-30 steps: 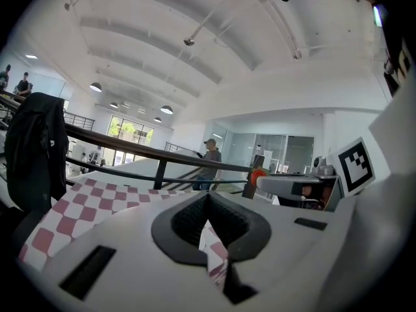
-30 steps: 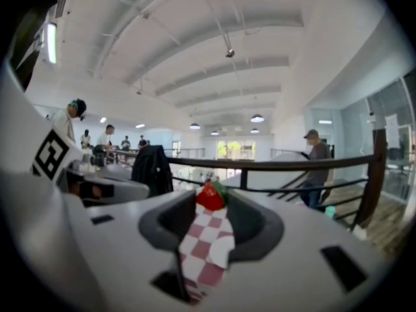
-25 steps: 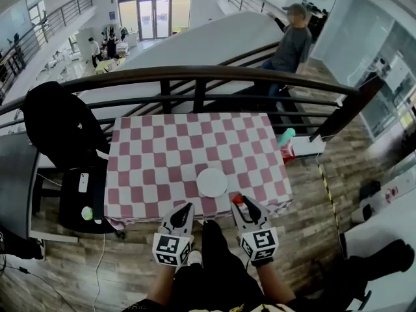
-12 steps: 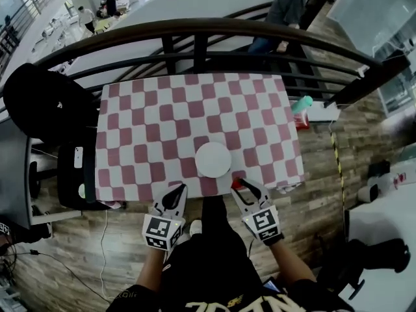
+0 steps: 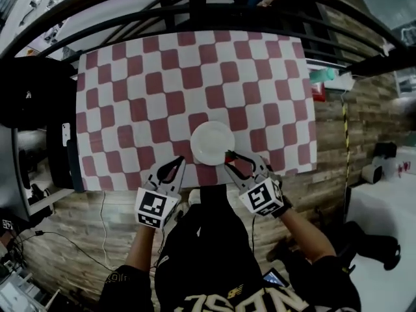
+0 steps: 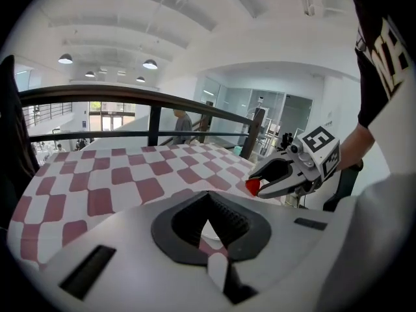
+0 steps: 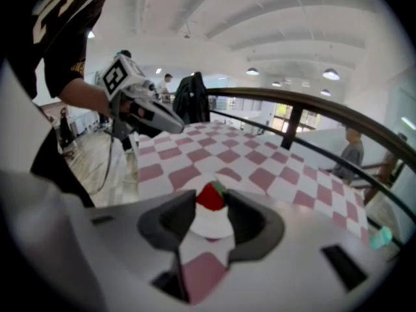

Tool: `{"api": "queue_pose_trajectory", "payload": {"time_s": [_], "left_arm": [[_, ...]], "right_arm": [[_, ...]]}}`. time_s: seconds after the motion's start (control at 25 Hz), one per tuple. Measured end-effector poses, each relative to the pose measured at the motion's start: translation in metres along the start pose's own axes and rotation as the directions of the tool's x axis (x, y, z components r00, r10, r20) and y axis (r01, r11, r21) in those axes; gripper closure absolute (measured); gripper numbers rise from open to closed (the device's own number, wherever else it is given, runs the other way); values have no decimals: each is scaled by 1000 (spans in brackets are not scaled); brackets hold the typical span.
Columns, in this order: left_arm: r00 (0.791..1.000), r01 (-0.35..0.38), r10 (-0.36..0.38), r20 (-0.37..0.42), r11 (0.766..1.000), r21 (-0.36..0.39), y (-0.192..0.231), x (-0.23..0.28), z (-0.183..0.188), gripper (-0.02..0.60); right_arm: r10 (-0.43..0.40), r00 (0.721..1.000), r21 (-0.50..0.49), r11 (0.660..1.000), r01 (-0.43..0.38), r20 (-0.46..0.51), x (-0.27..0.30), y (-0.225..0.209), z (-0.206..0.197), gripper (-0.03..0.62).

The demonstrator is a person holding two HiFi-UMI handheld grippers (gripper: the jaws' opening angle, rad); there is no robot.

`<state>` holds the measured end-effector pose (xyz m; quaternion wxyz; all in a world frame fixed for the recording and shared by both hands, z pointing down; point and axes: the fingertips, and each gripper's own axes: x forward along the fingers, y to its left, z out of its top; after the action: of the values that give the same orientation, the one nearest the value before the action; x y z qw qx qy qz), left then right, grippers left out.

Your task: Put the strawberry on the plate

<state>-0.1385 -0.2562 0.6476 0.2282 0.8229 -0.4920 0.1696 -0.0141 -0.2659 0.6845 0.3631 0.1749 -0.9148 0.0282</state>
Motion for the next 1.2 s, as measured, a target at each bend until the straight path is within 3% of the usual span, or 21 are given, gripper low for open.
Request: {"api": "queue_pose_trajectory", "payload": {"time_s": [0.24,0.44,1.0,1.2], "left_arm": [[999,51,-50,-11,998,40,3,40,-10,572],[996,81,-80,-37,996,30,-2,62,-18,572],[1000,21,-21,-5,994,-111,7,65,-20,572],[1000,-10,9,-5,993,-119,10,52,-20,572]], "right_arm": [[121,992,-29,992,-122,-24,49,5,-6,439],[144,988,3,989,-145,-61,73,7,-11,439],[184,960,70,982,-173,-209,111,3,-20,439],[187,961,67,982,-177,-202,112,5,-14,437]]}}
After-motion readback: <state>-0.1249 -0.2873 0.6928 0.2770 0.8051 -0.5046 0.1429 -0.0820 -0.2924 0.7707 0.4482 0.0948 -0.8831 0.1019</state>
